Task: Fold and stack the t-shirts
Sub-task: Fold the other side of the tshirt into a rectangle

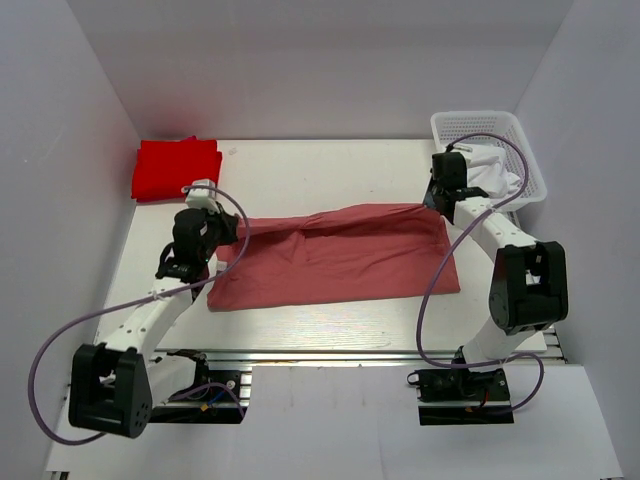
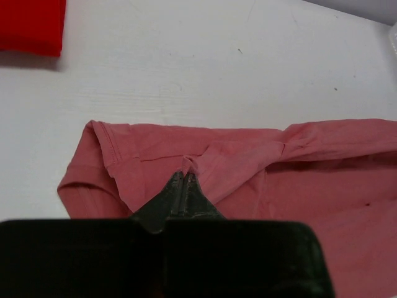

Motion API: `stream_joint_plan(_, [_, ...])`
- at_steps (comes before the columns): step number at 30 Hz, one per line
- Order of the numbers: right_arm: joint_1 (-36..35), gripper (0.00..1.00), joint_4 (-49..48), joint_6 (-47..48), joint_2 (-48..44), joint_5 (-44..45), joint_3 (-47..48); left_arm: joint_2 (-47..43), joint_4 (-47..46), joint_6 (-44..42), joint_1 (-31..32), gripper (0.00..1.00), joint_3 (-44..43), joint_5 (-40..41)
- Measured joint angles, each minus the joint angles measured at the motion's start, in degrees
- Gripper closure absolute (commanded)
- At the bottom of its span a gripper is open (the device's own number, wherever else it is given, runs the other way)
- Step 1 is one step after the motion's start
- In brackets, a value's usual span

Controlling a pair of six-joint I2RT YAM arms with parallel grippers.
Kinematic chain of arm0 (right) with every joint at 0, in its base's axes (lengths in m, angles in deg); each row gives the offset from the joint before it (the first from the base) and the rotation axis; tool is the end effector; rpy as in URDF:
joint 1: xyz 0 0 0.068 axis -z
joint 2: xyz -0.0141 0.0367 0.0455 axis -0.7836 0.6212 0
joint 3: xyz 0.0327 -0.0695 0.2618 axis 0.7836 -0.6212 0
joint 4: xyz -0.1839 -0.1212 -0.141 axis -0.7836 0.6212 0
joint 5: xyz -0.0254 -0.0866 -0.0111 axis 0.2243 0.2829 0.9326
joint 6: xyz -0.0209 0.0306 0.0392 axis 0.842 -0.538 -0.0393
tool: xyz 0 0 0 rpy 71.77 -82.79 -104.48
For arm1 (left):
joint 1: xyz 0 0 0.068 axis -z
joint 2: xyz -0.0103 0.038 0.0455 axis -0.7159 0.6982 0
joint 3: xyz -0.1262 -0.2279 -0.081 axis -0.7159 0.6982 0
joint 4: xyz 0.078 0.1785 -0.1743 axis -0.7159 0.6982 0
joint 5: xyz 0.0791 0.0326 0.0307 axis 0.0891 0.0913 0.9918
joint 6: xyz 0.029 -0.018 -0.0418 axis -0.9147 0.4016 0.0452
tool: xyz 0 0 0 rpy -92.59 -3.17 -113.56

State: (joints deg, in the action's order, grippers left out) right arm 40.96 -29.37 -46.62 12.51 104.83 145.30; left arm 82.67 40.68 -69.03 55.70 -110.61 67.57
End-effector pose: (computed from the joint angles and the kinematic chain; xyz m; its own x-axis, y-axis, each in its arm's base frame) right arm 0.3683 0.0561 0.2513 -0.5529 0.2009 -0.8087 0.2956 0.9547 0.0350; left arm 0.2492 -0.0449 0.2461 -0.3823 -0.2342 -0.8939 0.0913 0.9530 -0.2888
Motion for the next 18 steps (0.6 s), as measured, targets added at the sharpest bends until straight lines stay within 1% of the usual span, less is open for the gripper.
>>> stream_joint_plan(5, [0.02,1.0,0.07,0.07,-0.87,0.15,-0.42,-7.82,2.8,3.82,0.0,1.0,4.85,0.76])
stream_joint_plan(8, [0.02,1.0,0.11,0.09,-1.05,0.15,-0.42,-11.02,4.17,5.38,0.0,1.0,7.1,1.9])
stream_joint_plan(14, [0.02,1.0,0.37,-0.17,-1.4,0.33,-1.64,-12.39,6.56,7.61,0.0,1.0,9.16,3.45])
stream_joint_plan(18, [0.02,1.0,0.61,-0.66,-2.97,0.61,-4.35,-13.77,7.85,8.87,0.0,1.0,10.23,3.89])
